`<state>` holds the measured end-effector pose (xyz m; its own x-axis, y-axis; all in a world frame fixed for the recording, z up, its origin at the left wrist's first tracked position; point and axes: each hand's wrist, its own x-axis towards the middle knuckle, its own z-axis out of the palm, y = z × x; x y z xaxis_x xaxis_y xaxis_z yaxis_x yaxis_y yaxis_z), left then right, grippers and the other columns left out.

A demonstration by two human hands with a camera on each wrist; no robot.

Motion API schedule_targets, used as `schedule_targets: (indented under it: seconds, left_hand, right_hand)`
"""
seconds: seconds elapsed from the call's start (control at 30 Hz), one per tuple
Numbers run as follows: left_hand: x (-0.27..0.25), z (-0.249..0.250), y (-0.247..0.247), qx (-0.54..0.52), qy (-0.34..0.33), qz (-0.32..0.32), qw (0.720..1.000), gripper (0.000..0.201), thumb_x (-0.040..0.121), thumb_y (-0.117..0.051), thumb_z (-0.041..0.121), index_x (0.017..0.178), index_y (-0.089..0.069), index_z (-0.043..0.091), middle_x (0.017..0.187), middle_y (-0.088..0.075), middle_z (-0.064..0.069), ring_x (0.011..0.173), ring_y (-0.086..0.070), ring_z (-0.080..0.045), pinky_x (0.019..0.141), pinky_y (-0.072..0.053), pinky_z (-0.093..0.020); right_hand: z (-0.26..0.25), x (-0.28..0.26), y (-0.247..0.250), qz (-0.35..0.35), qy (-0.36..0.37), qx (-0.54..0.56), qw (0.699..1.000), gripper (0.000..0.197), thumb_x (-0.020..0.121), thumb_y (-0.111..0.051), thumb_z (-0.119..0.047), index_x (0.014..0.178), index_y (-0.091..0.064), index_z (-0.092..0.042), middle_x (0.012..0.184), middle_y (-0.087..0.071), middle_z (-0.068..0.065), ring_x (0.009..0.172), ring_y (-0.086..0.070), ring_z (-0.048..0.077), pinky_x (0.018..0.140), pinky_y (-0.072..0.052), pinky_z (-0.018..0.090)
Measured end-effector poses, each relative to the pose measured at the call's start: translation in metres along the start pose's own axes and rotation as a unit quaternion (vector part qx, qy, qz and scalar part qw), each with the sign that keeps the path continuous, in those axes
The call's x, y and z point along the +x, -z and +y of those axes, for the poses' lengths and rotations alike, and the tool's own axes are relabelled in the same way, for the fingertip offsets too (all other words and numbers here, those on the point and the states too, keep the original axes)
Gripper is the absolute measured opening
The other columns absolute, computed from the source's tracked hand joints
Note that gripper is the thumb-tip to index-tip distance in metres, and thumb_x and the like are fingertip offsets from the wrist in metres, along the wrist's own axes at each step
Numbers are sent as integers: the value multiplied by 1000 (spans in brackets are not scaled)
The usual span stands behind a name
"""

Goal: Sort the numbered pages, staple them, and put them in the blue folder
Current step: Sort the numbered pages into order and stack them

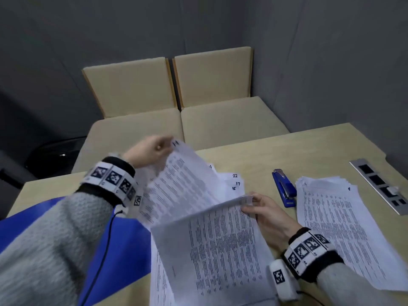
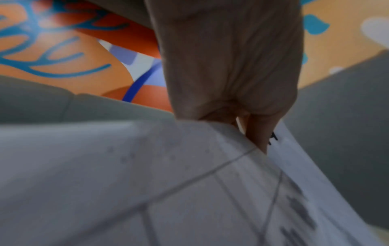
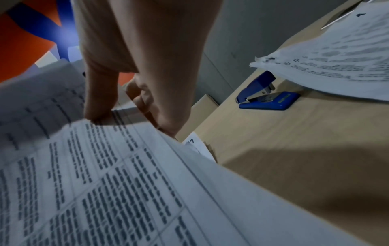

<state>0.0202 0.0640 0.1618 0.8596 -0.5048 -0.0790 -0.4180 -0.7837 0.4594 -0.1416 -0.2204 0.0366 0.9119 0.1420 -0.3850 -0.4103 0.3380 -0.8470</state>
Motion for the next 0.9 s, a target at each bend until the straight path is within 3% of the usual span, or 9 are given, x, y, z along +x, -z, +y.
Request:
schedule_targets:
  seconds: [0.07, 0.13, 0.2, 0.27, 0.4, 0.5, 0.57, 0.67, 0.9]
  left_hand:
    - [2, -1, -31, 19, -21, -37, 999, 32, 95, -52, 15, 125, -52, 4, 85, -62, -4, 75, -56, -19, 69, -42, -23]
    - [2, 5, -66, 3, -38, -59, 998, 35, 89, -56, 8, 123, -46, 9, 73, -60, -10, 64, -50, -20, 62, -38, -31]
    - [-1, 14, -98, -32, -50, -68, 996, 49, 83, -54, 0, 125, -35, 15, 77, -63, -15, 67, -54, -25, 64, -43, -37]
    - [-1, 19, -122, -37, -76, -50, 995, 52, 80, -50, -4, 119, -29, 21, 92, -65, -13, 77, -59, -28, 68, -47, -40]
    - [3, 18, -134, -18, -126, -3, 992, 29, 80, -45, -3, 94, -45, 22, 92, -61, 0, 76, -56, -20, 69, -48, -37]
    - [6, 18, -132, -93, -67, -80, 990, 15, 95, -50, 25, 101, -64, 21, 93, -66, 10, 77, -57, 1, 77, -46, -22]
    - [7, 19, -129, -96, -32, -141, 985, 32, 92, -52, 46, 103, -67, 20, 96, -68, 6, 83, -59, -6, 78, -45, -23]
    - [10, 17, -129, -68, -27, -150, 986, 31, 87, -62, 37, 78, -65, 7, 66, -58, -1, 60, -49, -13, 57, -36, -28]
    - [17, 7, -133, -136, 71, -118, 981, 25, 68, -83, 30, 70, -63, 15, 58, -54, 3, 52, -46, -8, 50, -33, -23]
  right_hand:
    - [1, 2, -1, 20, 7, 17, 1000, 23, 83, -58, 7, 102, -61, -5, 91, -69, 12, 86, -64, 25, 80, -52, 35]
    - [3, 7, -2, 74, 21, 7, 997, 28, 84, -57, 8, 107, -57, -6, 99, -69, 17, 90, -66, 27, 86, -53, 40]
    - [8, 13, -5, 120, 37, -34, 991, 19, 84, -58, 7, 98, -57, -6, 95, -68, 13, 93, -64, 26, 93, -48, 38]
    - [17, 17, -6, 137, 42, -66, 987, 13, 83, -62, 3, 93, -59, -5, 92, -67, 7, 96, -60, 28, 88, -49, 34]
    - [33, 25, -7, 173, 51, -81, 980, 16, 82, -66, -2, 97, -62, -4, 103, -68, 11, 103, -62, 30, 90, -51, 37]
    - [34, 29, -13, 181, 58, -85, 978, 17, 82, -66, -3, 98, -62, -2, 103, -70, 11, 101, -64, 29, 95, -50, 43]
    - [33, 31, -16, 184, 70, -87, 977, 12, 83, -65, -2, 95, -62, -4, 99, -71, 10, 99, -65, 28, 93, -51, 41]
    - [31, 33, -19, 189, 87, -90, 974, 8, 84, -66, -5, 88, -63, -9, 92, -73, 6, 92, -68, 23, 90, -52, 39]
    - [38, 28, -15, 187, 89, -83, 975, 15, 78, -74, -8, 71, -64, -18, 83, -69, 10, 88, -64, 28, 90, -50, 49]
